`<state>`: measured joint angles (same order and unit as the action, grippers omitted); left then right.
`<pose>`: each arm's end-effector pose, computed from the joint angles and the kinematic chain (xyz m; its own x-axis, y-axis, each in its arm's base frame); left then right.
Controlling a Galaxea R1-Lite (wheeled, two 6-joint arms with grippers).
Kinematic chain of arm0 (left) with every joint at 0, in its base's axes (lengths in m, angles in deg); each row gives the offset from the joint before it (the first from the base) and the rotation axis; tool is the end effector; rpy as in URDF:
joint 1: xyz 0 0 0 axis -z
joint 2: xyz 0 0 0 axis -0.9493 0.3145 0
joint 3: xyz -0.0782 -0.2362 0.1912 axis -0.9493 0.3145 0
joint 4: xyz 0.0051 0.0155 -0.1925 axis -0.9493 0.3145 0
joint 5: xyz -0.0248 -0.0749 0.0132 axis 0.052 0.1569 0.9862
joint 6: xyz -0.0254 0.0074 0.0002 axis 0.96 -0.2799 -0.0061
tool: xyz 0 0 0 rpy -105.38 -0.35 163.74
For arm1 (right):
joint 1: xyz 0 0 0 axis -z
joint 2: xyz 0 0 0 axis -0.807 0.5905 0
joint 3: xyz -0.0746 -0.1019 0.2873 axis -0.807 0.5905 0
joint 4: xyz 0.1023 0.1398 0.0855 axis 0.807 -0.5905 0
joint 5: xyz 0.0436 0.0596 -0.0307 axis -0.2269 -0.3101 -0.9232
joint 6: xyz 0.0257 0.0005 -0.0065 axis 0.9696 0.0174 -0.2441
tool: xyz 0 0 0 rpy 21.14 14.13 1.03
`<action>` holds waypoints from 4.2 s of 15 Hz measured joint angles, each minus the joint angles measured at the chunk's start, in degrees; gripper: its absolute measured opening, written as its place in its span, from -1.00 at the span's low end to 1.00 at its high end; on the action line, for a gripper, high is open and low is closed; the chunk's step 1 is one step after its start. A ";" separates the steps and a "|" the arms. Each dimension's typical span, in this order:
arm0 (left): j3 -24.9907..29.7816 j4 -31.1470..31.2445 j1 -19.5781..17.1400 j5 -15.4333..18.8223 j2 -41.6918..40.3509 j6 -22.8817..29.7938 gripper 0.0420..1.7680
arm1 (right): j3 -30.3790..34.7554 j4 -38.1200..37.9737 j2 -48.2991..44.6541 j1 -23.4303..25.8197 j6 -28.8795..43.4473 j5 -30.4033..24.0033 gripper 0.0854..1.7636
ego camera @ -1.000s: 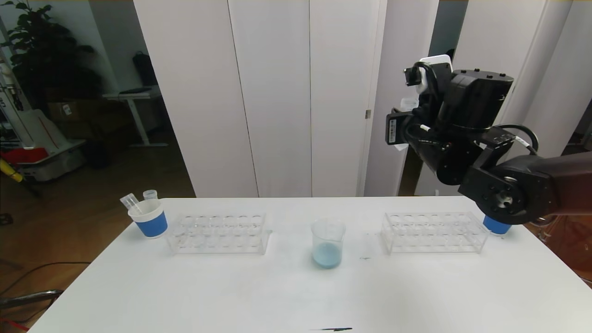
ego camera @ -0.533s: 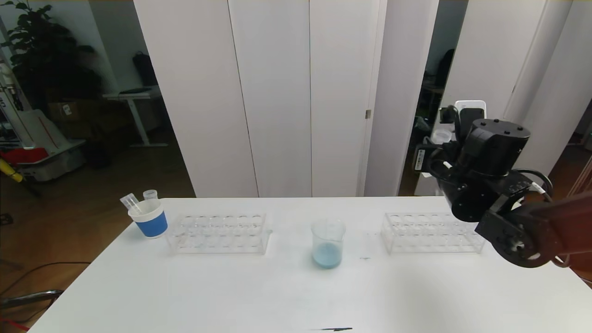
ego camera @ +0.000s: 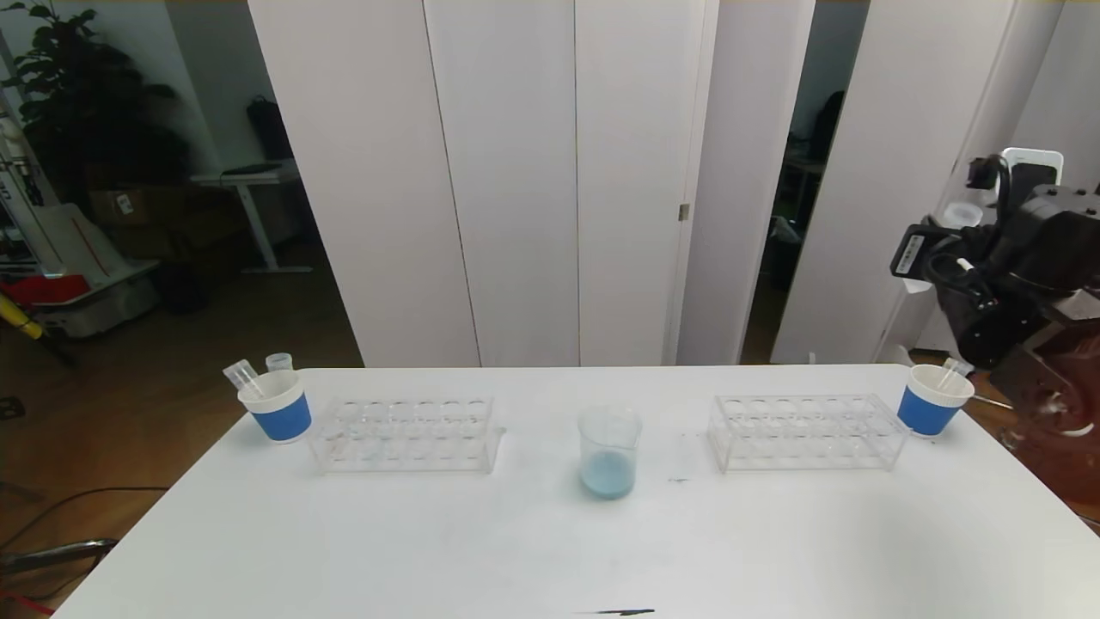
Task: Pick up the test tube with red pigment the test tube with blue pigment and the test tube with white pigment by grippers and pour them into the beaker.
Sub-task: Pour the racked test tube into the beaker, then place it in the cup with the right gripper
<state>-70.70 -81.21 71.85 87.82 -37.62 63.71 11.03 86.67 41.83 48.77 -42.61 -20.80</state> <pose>-0.0297 0.0001 0.0756 1.0000 -0.0018 0.0002 0.0018 0.9997 0.0244 0.3710 0.0196 0.2319 0.8919 -0.4196 0.1688 0.4202 0.9068 0.0338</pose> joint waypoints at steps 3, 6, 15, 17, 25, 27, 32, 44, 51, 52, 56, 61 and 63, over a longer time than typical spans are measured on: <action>0.00 0.02 -0.02 0.00 0.00 0.00 0.96 | -5.29 -0.09 0.99 7.42 -0.09 -5.12 -0.42; 0.00 0.02 0.00 0.00 0.00 0.00 0.96 | -7.36 0.02 4.22 11.57 0.05 -6.44 -0.42; 0.00 0.02 0.00 0.00 0.00 0.00 0.96 | -3.83 3.89 15.96 14.92 2.15 -6.67 -0.42; 0.00 0.02 0.00 0.00 0.00 0.00 0.96 | -1.57 6.42 17.86 14.96 2.56 -6.56 -0.42; 0.00 0.02 0.00 0.00 0.00 0.00 0.96 | 1.66 8.42 22.76 14.10 1.93 -6.55 -0.42; 0.00 0.00 0.00 0.00 0.00 0.00 0.95 | 1.90 8.53 23.45 14.31 1.90 -6.56 -0.42; 0.00 0.02 0.00 0.00 0.00 0.00 0.96 | 2.01 8.55 24.70 14.70 1.93 -6.52 -0.42; 0.00 0.02 0.00 0.00 0.00 0.00 0.96 | 1.71 8.48 25.08 15.51 2.06 -6.52 0.20; 0.00 0.02 0.00 -0.02 0.00 0.00 0.96 | 1.63 11.72 24.50 15.84 2.10 -6.72 0.98; 0.00 0.02 0.00 0.00 0.00 0.00 0.96 | 1.66 11.72 24.15 15.97 2.12 -6.78 0.98; 0.00 0.02 0.00 0.02 0.00 0.00 0.96 | 1.94 11.37 21.36 16.47 2.17 -7.00 0.98; 0.00 0.02 0.00 0.02 0.00 0.00 0.96 | 3.52 8.07 12.37 17.19 1.77 -10.17 0.98; 0.00 0.02 0.00 0.00 0.00 0.00 0.96 | 5.16 4.84 6.47 17.48 1.54 -12.59 0.98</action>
<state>-70.70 -81.18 71.85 87.82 -37.62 63.71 16.18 91.51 48.31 66.25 -41.08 -33.39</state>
